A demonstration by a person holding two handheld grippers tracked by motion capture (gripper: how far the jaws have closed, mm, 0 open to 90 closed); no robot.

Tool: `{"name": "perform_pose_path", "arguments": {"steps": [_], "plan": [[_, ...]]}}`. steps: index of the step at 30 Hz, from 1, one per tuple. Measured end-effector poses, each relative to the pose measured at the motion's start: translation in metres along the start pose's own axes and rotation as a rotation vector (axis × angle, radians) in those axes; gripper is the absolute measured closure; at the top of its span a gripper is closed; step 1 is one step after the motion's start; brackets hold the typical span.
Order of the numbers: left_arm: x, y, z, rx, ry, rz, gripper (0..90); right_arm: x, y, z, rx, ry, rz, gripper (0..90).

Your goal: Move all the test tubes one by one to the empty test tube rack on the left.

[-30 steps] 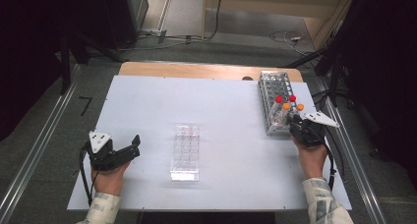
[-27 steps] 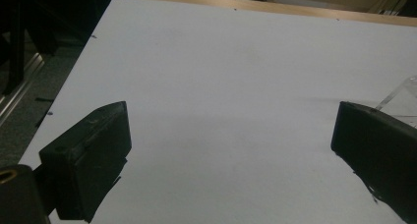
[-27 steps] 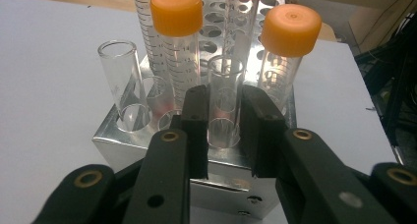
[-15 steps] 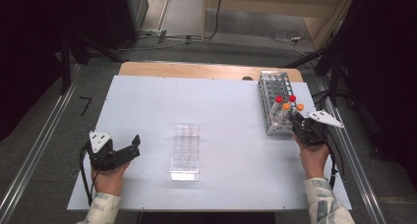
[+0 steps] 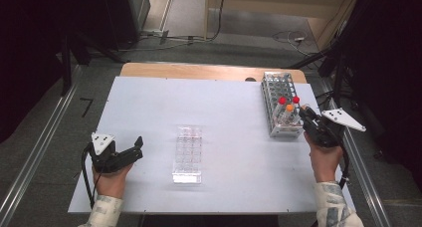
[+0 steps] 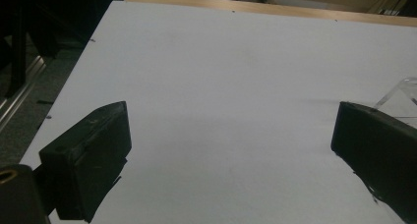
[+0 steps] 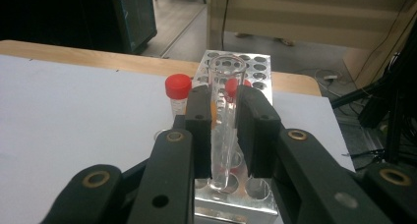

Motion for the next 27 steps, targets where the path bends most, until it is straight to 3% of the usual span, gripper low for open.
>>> {"name": "perform_pose_path", "arguments": {"steps": [5,14,21,27], "plan": [[-0.008,-0.005,0.001,0.011,0.031,-0.009,2.1,0.004,0.002,0.005,0.016,-0.018,-0.001,73.4],[-0.023,-0.014,0.003,0.023,0.104,0.012,2.0,0.018,0.004,0.012,0.026,-0.056,0.01,73.4],[-0.036,-0.023,0.004,-0.001,0.15,-0.018,4.4,0.037,0.002,0.016,0.029,-0.115,0.022,73.4],[-0.047,-0.03,0.002,-0.003,0.182,-0.033,6.7,0.05,0.002,0.014,0.035,-0.134,0.049,73.4]]}}
Point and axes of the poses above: each handheld gripper's, and its own axes: z roughly backward along the jaws, y roughly out of its underside, x roughly to its left, the point moved 5 cm from there along -z, roughly forward along the jaws, and after that the axes turned 1 degree about z, right-handed, at the moved point
